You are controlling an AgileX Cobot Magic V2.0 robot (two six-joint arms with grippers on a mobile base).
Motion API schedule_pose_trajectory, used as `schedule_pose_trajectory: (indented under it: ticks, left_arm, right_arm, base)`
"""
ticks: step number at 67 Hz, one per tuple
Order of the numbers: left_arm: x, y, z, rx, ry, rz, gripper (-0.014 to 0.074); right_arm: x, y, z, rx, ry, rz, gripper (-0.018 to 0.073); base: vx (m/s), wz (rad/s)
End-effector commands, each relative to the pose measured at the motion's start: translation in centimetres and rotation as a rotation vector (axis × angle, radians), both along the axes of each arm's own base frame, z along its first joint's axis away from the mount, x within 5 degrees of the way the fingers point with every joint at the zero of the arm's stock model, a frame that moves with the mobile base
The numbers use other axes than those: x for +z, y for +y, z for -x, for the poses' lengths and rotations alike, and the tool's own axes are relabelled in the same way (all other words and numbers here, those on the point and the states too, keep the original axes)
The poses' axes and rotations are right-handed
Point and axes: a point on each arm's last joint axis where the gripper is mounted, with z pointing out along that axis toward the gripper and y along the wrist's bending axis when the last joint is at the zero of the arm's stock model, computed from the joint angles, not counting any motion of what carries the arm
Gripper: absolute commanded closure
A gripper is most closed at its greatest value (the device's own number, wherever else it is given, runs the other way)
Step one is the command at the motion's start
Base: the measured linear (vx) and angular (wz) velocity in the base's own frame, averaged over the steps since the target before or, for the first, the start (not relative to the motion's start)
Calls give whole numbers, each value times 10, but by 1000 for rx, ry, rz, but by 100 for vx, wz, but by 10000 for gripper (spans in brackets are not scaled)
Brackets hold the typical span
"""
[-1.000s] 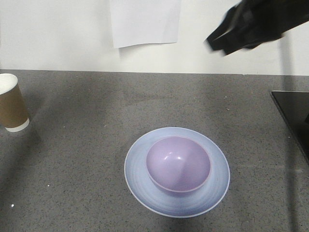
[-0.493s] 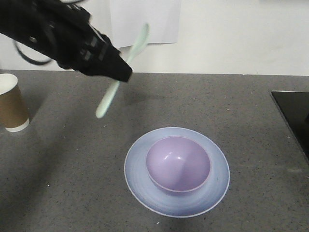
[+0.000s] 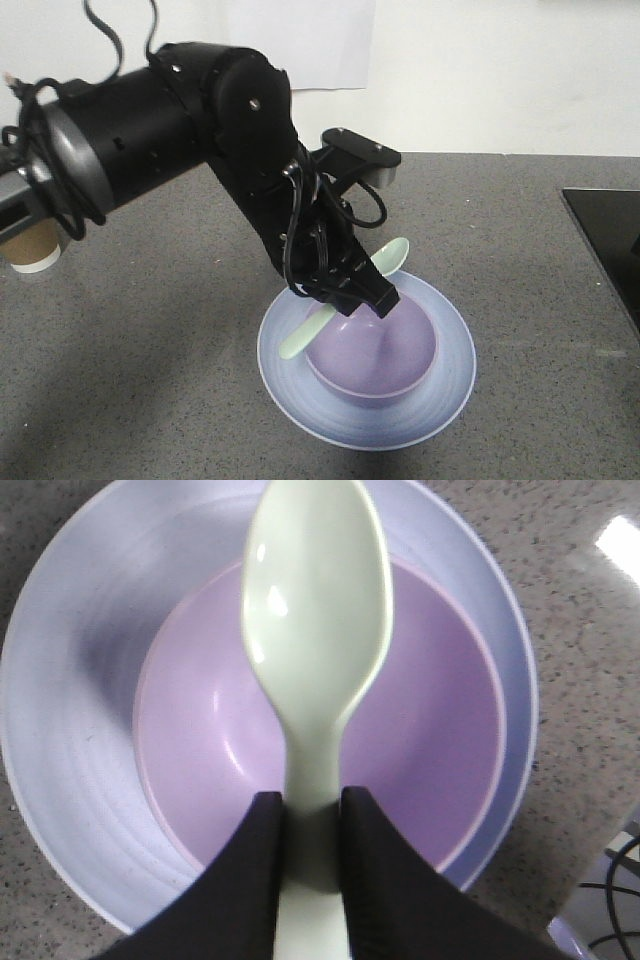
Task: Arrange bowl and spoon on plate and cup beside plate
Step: 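Swing the left gripper with the spoon over the bowl on the plate, then lower the pale green spoon into the bowl and open the left gripper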
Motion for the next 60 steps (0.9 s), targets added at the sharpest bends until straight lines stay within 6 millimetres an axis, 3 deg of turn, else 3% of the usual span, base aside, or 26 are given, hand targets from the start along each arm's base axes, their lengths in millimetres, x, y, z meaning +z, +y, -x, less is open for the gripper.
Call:
schedule_pose_trajectory:
  ticks: [1, 41, 60]
  left_arm:
    - [21, 1, 7, 16, -31, 52, 604]
    - [21, -4, 11, 14, 18, 101, 587]
    - [21, -3, 10, 14, 17, 100, 472]
  right_arm:
    - [11, 1, -4, -6, -85, -24, 566]
    - [12, -1, -5, -27, -92, -22, 566]
    - [12, -3, -6, -57, -92, -28, 566]
  base:
    - [0, 0]
    - [0, 0]
    - [0, 0]
